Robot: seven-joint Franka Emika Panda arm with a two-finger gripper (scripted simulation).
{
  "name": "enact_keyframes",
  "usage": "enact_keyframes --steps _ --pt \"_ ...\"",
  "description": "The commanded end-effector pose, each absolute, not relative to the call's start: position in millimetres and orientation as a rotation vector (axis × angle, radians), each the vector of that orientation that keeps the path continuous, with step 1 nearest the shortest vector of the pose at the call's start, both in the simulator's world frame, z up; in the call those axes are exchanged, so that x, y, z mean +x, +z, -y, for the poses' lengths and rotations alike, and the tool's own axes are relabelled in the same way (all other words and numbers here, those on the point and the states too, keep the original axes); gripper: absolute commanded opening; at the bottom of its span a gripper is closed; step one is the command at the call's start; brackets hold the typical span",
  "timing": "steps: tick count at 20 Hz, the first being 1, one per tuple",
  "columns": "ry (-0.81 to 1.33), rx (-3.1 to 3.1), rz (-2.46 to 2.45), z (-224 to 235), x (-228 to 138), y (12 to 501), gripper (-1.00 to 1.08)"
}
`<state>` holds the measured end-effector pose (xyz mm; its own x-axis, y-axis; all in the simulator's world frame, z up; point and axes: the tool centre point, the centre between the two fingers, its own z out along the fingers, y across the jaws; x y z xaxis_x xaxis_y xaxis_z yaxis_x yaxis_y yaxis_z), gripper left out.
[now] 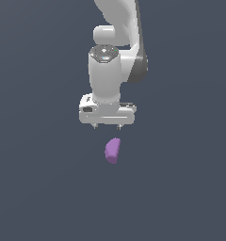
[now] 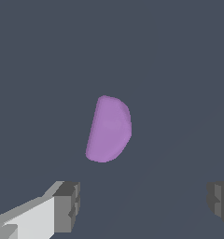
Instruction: Pick up the object and move it to a goal position.
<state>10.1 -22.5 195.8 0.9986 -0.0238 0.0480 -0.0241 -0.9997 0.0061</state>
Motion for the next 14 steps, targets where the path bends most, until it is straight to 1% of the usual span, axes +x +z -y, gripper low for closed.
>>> enact_keyframes --steps 1,14 --pt "0.075 3.134 0.038 22.5 10.1 195.8 1.00" --pt "0.067 3.138 0.024 16.6 12.5 201.4 1.00"
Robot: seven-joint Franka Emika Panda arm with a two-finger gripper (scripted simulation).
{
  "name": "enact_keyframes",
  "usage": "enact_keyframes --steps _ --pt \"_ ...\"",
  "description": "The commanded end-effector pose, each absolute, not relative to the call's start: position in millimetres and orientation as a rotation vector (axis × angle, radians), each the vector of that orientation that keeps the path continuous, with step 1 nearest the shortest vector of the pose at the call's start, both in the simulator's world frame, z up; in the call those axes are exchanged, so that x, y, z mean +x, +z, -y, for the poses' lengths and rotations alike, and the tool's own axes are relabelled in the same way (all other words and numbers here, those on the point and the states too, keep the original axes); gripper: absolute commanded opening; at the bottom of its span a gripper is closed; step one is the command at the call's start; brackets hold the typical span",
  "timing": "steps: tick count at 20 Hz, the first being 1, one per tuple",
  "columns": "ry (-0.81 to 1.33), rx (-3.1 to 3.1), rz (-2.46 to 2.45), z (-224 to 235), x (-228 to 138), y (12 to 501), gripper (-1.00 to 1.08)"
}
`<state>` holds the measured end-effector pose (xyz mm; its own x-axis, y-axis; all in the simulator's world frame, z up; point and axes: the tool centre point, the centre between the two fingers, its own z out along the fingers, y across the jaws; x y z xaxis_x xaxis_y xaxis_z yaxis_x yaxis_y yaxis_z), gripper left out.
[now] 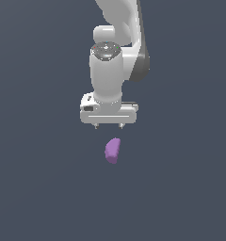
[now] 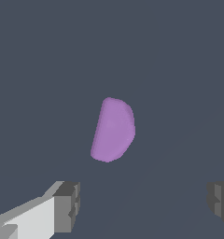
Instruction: Pick up the object and move it to a goal position.
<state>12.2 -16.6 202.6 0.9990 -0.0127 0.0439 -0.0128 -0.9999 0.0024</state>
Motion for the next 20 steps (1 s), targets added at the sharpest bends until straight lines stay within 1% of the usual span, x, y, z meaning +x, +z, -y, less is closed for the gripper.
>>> enact_keyframes --steps 1,6,15,20 --pt "0.066 3.138 0.031 16.4 13.2 200.1 1.00" --pt "0.054 3.139 0.096 14.3 20.2 186.9 1.00" --pt "0.015 3.127 0.302 7.5 39.4 142.6 1.00" --pt "0.003 3.120 0.369 5.2 44.6 127.4 1.00"
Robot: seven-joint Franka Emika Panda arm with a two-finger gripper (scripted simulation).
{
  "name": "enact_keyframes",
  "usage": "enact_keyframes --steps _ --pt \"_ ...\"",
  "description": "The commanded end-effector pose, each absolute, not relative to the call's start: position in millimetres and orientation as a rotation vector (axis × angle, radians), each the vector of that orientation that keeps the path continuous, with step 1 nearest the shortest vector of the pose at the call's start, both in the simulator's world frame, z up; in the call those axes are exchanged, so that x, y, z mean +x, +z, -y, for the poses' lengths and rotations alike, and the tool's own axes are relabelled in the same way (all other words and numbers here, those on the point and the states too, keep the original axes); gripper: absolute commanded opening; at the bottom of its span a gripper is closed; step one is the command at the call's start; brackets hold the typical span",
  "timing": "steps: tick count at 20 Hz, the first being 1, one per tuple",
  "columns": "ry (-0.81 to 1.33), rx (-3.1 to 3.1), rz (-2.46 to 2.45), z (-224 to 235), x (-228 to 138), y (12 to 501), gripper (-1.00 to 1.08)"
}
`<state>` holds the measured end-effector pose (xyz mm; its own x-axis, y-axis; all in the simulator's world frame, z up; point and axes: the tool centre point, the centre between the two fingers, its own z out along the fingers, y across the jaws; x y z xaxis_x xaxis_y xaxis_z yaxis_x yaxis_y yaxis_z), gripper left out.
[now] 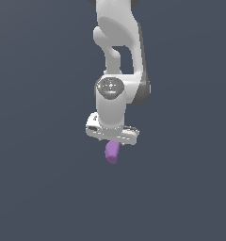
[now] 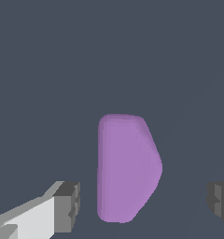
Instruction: Pick up the object and move it to a goal position.
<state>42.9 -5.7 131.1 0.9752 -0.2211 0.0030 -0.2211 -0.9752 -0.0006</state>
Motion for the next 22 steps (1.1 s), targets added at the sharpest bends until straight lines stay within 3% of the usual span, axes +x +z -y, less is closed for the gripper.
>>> enact_keyframes --steps 1,22 --pt "-0.002 -3.119 -0.376 4.9 45.2 125.7 1.00" --pt "0.000 -3.118 -0.386 4.5 45.6 73.3 1.00"
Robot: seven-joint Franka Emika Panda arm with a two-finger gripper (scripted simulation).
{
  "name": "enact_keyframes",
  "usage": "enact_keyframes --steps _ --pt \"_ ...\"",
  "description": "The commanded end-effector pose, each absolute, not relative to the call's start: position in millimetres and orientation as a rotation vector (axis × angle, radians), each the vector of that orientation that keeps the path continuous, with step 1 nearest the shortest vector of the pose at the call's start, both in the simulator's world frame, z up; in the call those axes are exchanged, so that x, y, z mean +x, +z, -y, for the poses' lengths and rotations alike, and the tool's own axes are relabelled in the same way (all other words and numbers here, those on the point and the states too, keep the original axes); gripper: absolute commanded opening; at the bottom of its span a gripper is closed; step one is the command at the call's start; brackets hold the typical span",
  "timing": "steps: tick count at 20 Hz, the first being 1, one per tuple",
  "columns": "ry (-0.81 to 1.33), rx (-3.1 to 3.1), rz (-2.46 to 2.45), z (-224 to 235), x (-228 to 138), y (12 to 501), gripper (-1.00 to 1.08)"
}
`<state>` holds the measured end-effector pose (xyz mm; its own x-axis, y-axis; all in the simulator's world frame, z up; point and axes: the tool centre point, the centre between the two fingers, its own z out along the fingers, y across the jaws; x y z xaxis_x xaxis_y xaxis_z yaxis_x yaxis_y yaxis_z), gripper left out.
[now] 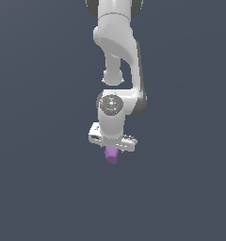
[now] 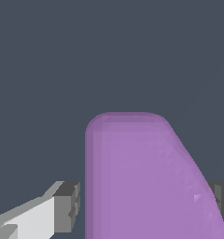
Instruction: Pick up the object and move it to a goal position.
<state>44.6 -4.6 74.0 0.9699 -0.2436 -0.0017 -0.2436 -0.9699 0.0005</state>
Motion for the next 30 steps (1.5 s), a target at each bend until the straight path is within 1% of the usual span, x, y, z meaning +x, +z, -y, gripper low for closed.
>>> enact_keyframes --steps 1,2,13,18,23,30 --pt "0.000 3.118 0.386 4.5 45.8 73.5 1.00" --pt "0.000 3.118 0.386 4.5 45.8 73.5 -1.00" --pt "0.000 3.118 0.386 4.4 45.8 73.9 -1.00" --pt "0.012 3.119 0.384 -0.8 49.1 88.5 -1.00" --pt "0.042 3.122 0.380 -13.9 57.0 125.7 -1.00" --pt "0.110 3.128 0.371 -42.6 72.2 208.9 -1.00"
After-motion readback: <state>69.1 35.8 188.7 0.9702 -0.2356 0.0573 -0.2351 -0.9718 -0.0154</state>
